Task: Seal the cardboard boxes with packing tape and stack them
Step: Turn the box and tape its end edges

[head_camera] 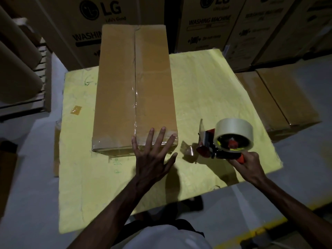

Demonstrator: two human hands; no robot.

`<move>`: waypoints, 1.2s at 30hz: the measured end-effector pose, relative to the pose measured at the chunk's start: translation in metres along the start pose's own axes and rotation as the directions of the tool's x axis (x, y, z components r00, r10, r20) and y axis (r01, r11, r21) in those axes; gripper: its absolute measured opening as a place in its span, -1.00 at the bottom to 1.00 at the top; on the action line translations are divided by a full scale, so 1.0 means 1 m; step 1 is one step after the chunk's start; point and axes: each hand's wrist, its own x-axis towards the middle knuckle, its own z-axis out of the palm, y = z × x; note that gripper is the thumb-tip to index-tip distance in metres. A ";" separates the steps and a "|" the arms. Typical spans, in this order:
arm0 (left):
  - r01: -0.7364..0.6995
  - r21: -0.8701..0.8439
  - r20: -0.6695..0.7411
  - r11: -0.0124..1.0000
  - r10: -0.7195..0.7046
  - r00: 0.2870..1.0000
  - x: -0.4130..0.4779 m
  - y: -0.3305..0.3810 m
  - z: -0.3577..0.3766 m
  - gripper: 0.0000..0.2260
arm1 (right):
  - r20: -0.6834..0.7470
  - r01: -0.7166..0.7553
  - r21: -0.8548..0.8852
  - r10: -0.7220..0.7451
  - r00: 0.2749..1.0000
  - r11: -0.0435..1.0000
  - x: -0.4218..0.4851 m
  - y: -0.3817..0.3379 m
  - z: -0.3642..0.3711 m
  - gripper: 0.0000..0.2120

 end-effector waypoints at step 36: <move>-0.004 0.024 -0.085 1.000 0.006 0.996 0.002 -0.002 0.011 -0.34 | 0.354 0.136 -0.414 0.022 0.935 0.900 -0.001 -0.021 0.026 -0.43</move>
